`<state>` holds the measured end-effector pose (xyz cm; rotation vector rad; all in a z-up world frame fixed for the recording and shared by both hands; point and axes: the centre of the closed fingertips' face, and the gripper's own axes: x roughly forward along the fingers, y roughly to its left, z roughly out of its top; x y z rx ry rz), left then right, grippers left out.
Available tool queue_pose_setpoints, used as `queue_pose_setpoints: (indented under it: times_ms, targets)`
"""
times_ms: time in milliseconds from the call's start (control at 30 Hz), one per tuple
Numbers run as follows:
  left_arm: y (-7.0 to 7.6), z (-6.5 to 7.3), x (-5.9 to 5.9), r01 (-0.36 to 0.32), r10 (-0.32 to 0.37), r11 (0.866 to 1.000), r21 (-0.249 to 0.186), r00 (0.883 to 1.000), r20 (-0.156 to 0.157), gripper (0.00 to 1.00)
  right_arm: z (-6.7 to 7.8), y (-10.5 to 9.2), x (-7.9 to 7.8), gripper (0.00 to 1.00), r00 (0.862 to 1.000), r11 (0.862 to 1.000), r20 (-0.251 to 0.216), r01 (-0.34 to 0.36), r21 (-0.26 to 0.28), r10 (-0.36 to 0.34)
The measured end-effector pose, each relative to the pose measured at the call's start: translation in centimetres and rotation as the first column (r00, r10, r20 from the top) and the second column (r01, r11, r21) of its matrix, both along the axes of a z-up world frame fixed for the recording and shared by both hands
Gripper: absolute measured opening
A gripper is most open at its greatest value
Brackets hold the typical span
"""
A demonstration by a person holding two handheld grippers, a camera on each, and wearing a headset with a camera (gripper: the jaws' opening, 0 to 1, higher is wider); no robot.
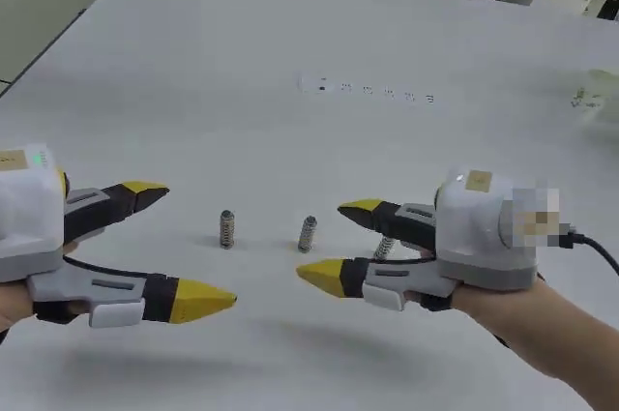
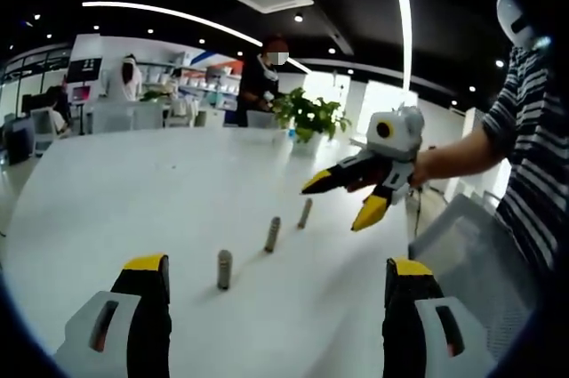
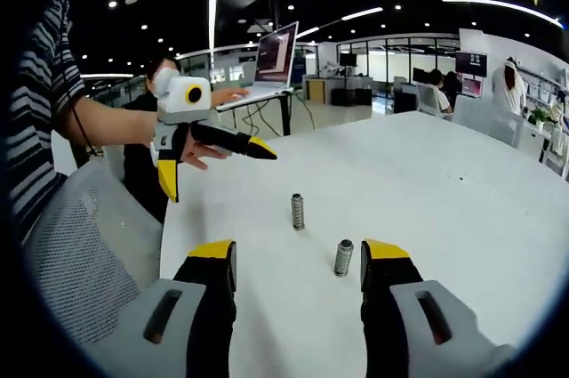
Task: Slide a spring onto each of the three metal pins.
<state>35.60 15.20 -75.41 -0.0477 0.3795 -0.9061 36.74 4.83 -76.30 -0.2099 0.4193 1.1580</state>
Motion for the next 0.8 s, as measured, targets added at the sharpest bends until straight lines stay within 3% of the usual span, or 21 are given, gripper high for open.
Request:
queue_pose_setpoints:
  times_ms: [233, 500, 633, 800]
  targets:
    - [-0.2, 0.0, -0.3, 0.014, -0.014, 1.000, 0.008, 1.000, 0.001, 0.98, 0.0, -3.1, -0.8, 0.70, 0.999, 0.998, 0.000, 0.054, 0.018, -0.054]
    - [0.1, 0.2, -0.8, 0.022, -0.022, 1.000, 0.008, 1.000, 0.006, 0.98, -0.9, -7.0, -0.6, 0.87, 0.985, 0.985, -0.023, 0.170, 0.036, -0.169]
    - [0.4, 0.1, -1.0, 0.025, -0.025, 1.000, 0.011, 1.000, 0.006, 0.98, -1.1, -7.9, -1.1, 0.93, 0.985, 0.985, -0.017, 0.173, 0.026, -0.172]
    - [0.7, 0.0, -1.3, 0.025, -0.025, 1.000, 0.009, 1.000, 0.005, 0.98, -0.9, -9.1, -1.1, 0.98, 0.978, 0.977, -0.033, 0.205, 0.053, -0.204]
